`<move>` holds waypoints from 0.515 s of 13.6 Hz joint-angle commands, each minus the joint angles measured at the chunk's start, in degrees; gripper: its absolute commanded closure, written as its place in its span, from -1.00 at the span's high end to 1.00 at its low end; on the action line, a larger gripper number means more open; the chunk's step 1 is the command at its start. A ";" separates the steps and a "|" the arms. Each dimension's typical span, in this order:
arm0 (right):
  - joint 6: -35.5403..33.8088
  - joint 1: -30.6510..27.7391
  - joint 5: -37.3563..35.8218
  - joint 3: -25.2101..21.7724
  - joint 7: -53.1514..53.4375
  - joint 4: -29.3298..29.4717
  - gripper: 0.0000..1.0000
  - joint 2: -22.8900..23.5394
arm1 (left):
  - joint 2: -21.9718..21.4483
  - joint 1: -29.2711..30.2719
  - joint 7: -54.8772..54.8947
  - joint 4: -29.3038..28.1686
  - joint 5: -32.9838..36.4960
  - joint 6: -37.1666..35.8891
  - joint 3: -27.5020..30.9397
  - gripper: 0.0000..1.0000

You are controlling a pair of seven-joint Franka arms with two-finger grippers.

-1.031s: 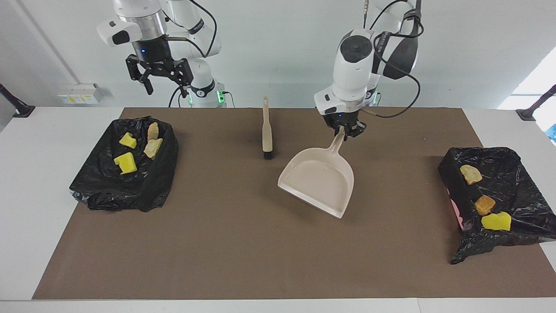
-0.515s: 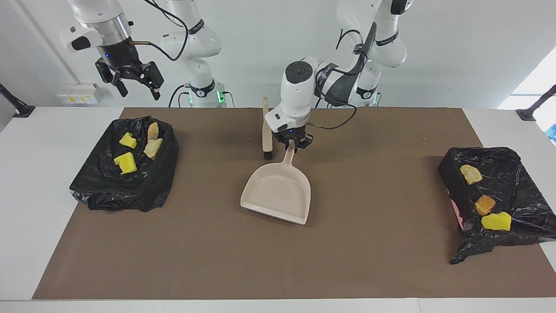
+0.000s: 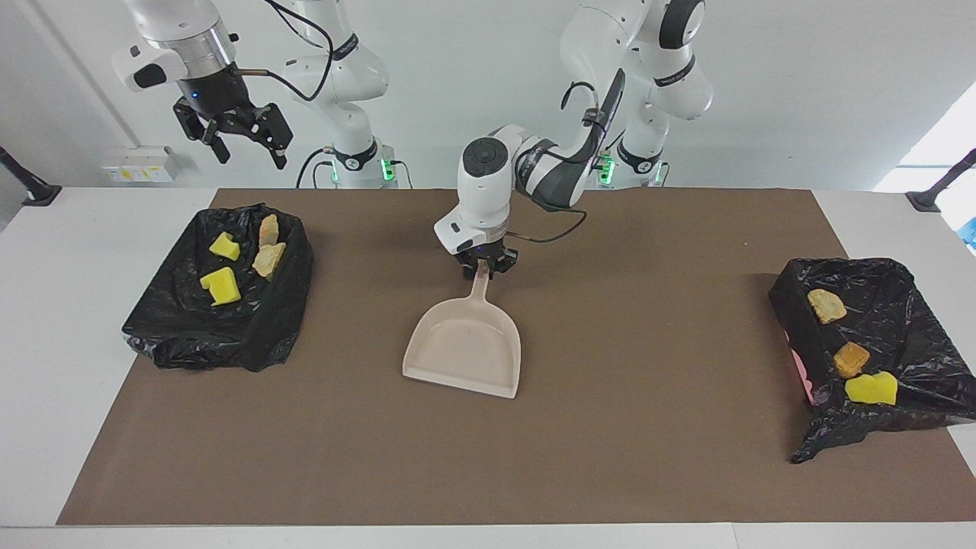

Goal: Sweep and dump trash in bin
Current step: 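Lower the dustpan onto the table with the left gripper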

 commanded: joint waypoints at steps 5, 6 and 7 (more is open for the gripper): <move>0.80 -1.00 1.25 -0.08 -1.93 -0.69 1.00 -0.74 | -7.12 11.15 1.11 0.81 0.41 -3.99 1.40 1.00; 0.80 -1.00 1.25 -0.08 -2.19 -0.78 1.00 -0.83 | -7.82 13.44 1.64 0.81 0.49 -3.99 1.40 1.00; 0.80 -0.91 1.25 -0.08 -2.28 -0.78 1.00 -0.83 | -8.61 14.60 3.56 0.81 0.50 -4.16 1.49 1.00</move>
